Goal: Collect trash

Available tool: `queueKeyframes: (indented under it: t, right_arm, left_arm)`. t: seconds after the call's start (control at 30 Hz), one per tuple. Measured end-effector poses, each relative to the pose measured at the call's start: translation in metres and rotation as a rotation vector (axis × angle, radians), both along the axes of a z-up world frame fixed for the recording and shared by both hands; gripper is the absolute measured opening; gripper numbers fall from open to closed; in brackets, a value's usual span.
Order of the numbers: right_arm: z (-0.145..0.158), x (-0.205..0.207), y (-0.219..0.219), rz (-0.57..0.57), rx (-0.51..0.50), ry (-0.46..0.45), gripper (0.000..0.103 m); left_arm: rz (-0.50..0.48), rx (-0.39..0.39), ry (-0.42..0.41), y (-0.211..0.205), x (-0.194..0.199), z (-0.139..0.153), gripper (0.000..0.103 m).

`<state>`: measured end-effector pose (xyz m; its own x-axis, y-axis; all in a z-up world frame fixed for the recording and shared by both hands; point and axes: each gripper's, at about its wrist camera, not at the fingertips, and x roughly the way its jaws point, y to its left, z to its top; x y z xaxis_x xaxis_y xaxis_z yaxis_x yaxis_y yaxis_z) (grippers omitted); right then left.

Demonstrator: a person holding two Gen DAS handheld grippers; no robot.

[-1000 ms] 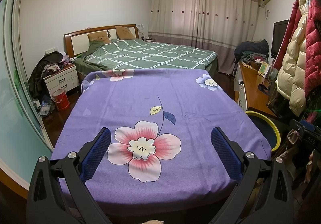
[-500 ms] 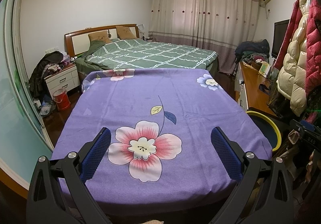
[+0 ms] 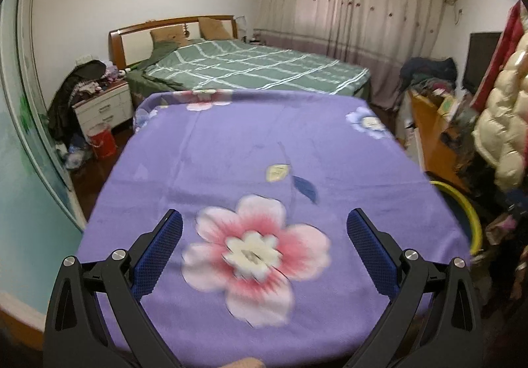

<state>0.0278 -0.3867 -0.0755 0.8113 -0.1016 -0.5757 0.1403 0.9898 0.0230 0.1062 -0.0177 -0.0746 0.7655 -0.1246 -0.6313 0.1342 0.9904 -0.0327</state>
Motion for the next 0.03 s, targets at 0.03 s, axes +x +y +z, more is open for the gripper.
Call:
queueKeyframes:
  t: [0.03]
  right_arm:
    - [-0.0009, 0.0108, 0.0043, 0.01, 0.003, 0.007, 0.084]
  left_arm:
    - [0.003, 0.017, 0.002, 0.0007, 0.0113, -0.0031, 0.098]
